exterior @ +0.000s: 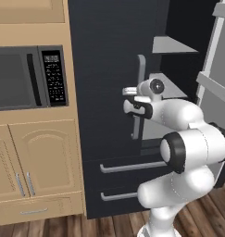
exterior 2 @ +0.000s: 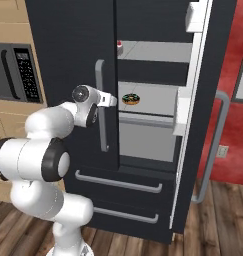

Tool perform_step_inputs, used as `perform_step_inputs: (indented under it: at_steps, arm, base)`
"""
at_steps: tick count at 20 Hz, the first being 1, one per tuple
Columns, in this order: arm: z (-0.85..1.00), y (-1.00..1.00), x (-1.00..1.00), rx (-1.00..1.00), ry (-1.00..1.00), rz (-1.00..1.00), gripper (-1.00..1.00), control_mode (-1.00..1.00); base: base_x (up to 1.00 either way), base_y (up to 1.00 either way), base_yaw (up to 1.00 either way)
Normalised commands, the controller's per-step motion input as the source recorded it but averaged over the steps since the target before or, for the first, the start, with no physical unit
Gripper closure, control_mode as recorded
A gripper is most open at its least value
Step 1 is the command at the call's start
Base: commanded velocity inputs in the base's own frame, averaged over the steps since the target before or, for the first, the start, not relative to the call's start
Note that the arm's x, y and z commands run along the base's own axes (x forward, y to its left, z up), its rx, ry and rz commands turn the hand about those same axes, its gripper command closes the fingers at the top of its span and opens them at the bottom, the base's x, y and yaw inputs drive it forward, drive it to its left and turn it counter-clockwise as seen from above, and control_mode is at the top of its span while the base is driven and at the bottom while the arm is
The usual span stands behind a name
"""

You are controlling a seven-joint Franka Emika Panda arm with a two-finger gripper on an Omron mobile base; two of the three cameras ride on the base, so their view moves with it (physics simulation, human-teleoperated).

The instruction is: Take the cake and donut from the fridge and place them on the empty tray on the dining counter.

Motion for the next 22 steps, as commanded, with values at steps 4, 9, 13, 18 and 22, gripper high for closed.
perform_step_inputs:
  at_steps: [4, 9, 13, 18, 22]
  arm:
    - [-0.05, 0.0, 0.21, 0.16, 0.01, 0.04, 1.0, -1.0]
    - [0.0, 0.22, 0.0, 0.2, 0.04, 0.06, 1.0, -1.0]
    - [0.0, 0.99, -0.61, 0.12, 0.06, 0.03, 1.0, -1.0]
    - [0.0, 1.0, -0.96, 0.0, 0.06, 0.01, 1.0, -1.0]
    - [0.0, 1.0, -1.0, 0.0, 0.04, 0.0, 1.0, -1.0]
  base:
    - [0.0, 0.0, 0.0]
    - [0.0, 0.0, 0.0]
    - [0.0, 0.0, 0.0]
    - [0.0, 0.0, 0.0]
    - [0.0, 0.0, 0.0]
